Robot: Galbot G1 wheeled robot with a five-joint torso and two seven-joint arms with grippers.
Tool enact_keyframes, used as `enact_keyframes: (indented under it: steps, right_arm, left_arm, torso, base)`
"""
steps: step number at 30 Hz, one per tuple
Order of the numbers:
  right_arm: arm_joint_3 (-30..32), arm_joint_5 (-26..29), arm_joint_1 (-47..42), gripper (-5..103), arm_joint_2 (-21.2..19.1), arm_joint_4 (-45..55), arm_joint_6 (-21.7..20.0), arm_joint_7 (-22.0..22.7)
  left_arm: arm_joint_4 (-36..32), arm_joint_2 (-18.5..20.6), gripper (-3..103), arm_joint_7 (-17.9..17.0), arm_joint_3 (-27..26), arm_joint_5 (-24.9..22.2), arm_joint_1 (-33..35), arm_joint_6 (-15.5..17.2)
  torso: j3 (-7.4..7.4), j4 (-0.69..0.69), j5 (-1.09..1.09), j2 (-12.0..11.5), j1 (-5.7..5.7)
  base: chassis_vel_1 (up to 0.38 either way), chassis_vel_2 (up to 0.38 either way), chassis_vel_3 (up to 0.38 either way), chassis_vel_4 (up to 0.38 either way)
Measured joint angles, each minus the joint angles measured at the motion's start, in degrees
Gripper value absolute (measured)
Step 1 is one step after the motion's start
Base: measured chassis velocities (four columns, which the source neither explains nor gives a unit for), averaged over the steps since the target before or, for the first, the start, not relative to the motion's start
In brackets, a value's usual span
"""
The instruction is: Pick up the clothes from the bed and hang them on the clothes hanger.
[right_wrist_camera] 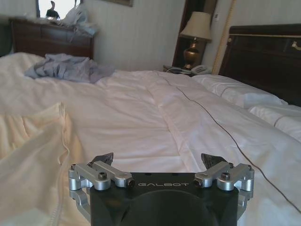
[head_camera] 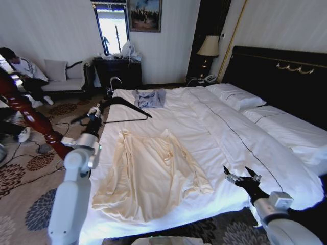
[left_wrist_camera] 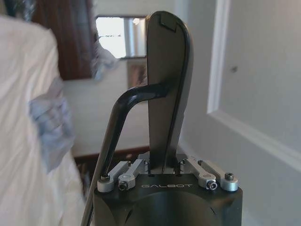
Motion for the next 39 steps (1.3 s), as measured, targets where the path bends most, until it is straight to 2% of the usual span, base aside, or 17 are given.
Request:
enact_keyframes:
  steps: [2, 3, 7, 8, 11, 13, 18, 19, 23, 24, 29, 30, 33, 34, 37, 39]
  right_arm:
    - [-0.5, 1.9, 1.8, 100, -2.8, -1.1, -1.5, 0.7]
    - [-0.5, 1.9, 1.8, 100, -2.8, -1.1, -1.5, 0.7]
    - [-2.0, 13.5, 7.4, 100, -8.4, -3.6, -5.3, 3.9]
    - [-2.0, 13.5, 7.4, 100, -8.4, -3.6, -5.3, 3.9]
    - [-5.3, 19.9, 14.1, 100, -12.7, -6.9, -7.5, 5.4]
    - [-6.8, 21.3, 16.5, 100, -13.9, -8.2, -8.1, 5.8]
    - [-18.7, 23.5, 28.9, 100, -18.2, -16.5, -9.6, 5.7]
    - [-18.7, 23.5, 28.9, 100, -18.2, -16.5, -9.6, 5.7]
    - [-32.9, 23.4, 44.1, 100, -17.7, -24.9, -10.8, 5.3]
    - [-32.9, 23.4, 44.1, 100, -17.7, -24.9, -10.8, 5.3]
    - [-51.5, 21.9, 62.4, 100, -13.3, -33.4, -11.9, 4.7]
    - [-51.5, 21.9, 62.4, 100, -13.3, -33.4, -11.9, 4.7]
    - [-60.9, 21.2, 72.6, 100, -9.9, -39.1, -11.4, 4.4]
    - [-60.9, 21.2, 72.6, 100, -9.9, -39.1, -11.4, 4.4]
    - [-66.3, 21.3, 78.8, 100, -6.8, -45.4, -10.4, 4.0]
    - [-66.7, 21.3, 79.3, 100, -6.5, -46.0, -10.3, 3.9]
  left_arm:
    - [2.5, -1.3, 23, 0.9, 1.5, 1.1, 0.1, 0.5]
    - [2.5, -1.3, 23, 0.9, 1.5, 1.1, 0.1, 0.5]
    - [7.5, -1.9, 23, 3.1, 2.4, 2.6, 0.4, 1.7]
    - [7.5, -1.9, 23, 3.1, 2.4, 2.6, 0.4, 1.7]
    - [11.5, -2.9, 23, 4.3, 1.2, 3.1, 0.3, 2.2]
    - [12.4, -3.4, 23, 4.4, 0.7, 3.3, 0.2, 2.2]
    - [14.5, -5.6, 23, 4.2, -2.9, 3.3, 0.4, 2.4]
    - [14.5, -5.6, 23, 4.2, -2.9, 3.3, 0.4, 2.4]
    - [13.5, -7.0, 23, 2.6, -5.7, 2.8, 2.5, 3.2]
    - [13.5, -7.0, 23, 2.6, -5.7, 2.8, 2.5, 3.2]
    - [12.9, -8.1, 23, 1.0, -8.1, 2.4, 4.2, 3.5]
    - [12.9, -8.1, 23, 1.0, -8.1, 2.4, 4.2, 3.5]
    - [13.9, -8.5, 23, 0.4, -9.3, 1.7, 4.1, 3.5]
    - [13.9, -8.5, 23, 0.4, -9.3, 1.7, 4.1, 3.5]
    - [14.3, -8.8, 23, 0.3, -9.4, 1.4, 3.6, 3.5]
    - [14.3, -8.8, 23, 0.3, -9.3, 1.4, 3.6, 3.5]
  torso:
    - [0.0, 0.0, 0.01, 0.0, 0.0]
    - [0.0, 0.0, 0.01, 0.0, 0.0]
    - [0.0, 0.02, 0.01, 0.0, 0.0]
    - [0.0, 0.02, 0.01, 0.0, 0.0]
    - [0.01, 0.01, 0.0, 0.0, 0.0]
    - [0.0, 0.04, -0.01, 0.0, 0.01]
    - [0.0, 0.0, -0.01, 0.0, 0.01]
    - [0.0, 0.0, -0.01, 0.0, 0.01]
    - [0.0, 0.02, -0.02, 0.0, 0.0]
    - [0.0, 0.02, -0.02, 0.0, 0.0]
    - [0.01, 0.01, -0.02, 0.0, 0.01]
    - [0.01, 0.01, -0.02, 0.0, 0.01]
    - [0.01, 0.03, -0.03, 0.0, 0.0]
    - [0.01, 0.03, -0.03, 0.0, 0.0]
    - [0.01, 0.01, -0.02, 0.0, 0.01]
    - [0.01, 0.01, -0.02, 0.0, 0.01]
  base:
    - [0.0, 0.0, 0.0, 0.0]
    - [0.0, 0.0, 0.0, 0.0]
    - [0.0, 0.0, 0.0, 0.0]
    - [0.0, 0.0, 0.0, 0.0]
    - [0.0, 0.0, 0.0, 0.0]
    - [0.0, 0.0, 0.0, 0.0]
    - [0.0, 0.0, 0.0, 0.0]
    - [0.0, 0.0, 0.0, 0.0]
    - [0.0, 0.0, 0.0, 0.0]
    - [0.0, 0.0, 0.0, 0.0]
    - [0.0, 0.0, 0.0, 0.0]
    - [0.0, 0.0, 0.0, 0.0]
    - [0.0, 0.0, 0.0, 0.0]
    - [0.0, 0.0, 0.0, 0.0]
    - [0.0, 0.0, 0.0, 0.0]
    - [0.0, 0.0, 0.0, 0.0]
